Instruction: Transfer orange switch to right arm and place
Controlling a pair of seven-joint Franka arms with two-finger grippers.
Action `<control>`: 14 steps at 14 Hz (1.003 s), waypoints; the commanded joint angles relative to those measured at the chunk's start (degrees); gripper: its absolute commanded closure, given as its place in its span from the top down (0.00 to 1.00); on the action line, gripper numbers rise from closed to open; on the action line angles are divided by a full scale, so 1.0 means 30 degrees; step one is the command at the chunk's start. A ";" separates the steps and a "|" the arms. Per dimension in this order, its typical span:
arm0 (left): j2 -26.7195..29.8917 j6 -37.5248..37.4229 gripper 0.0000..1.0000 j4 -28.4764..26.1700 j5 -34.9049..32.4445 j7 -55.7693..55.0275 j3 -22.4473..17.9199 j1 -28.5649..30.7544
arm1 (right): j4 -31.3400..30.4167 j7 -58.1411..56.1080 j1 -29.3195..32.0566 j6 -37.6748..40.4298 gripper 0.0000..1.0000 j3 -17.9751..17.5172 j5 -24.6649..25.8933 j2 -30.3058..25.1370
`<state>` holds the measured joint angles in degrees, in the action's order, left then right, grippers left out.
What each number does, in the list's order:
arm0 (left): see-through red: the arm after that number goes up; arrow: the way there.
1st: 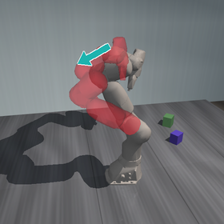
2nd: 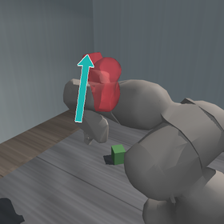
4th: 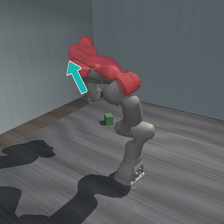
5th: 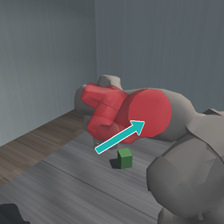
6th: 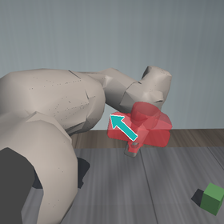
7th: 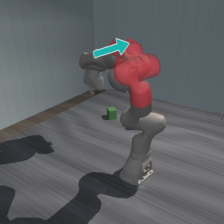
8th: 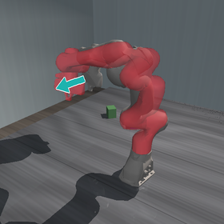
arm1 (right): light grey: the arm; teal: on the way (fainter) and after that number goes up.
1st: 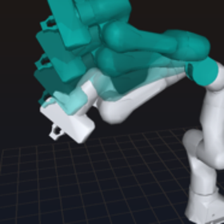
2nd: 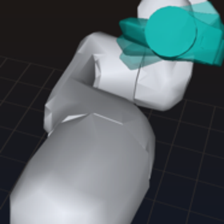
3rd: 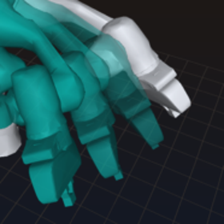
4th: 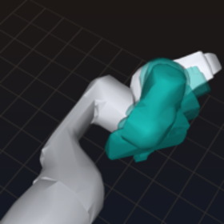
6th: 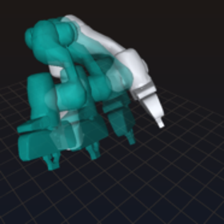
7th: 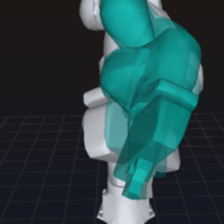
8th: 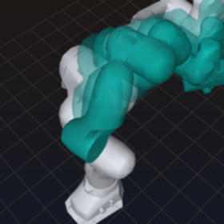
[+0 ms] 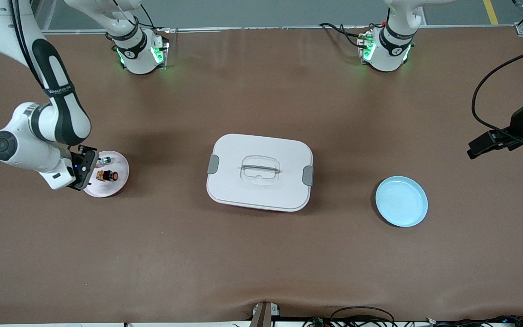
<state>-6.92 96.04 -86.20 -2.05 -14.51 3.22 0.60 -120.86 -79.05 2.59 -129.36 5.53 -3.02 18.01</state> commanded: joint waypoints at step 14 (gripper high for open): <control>0.3038 0.1829 1.00 -0.3202 0.0361 0.0761 -0.0487 -0.0347 | 0.3920 1.5558 -0.0626 1.1178 1.00 -0.0289 0.1090 -0.5008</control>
<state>1.22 104.11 -97.33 -2.04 -14.39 2.48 -0.22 -114.32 -38.56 1.57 -101.01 4.81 -1.93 2.76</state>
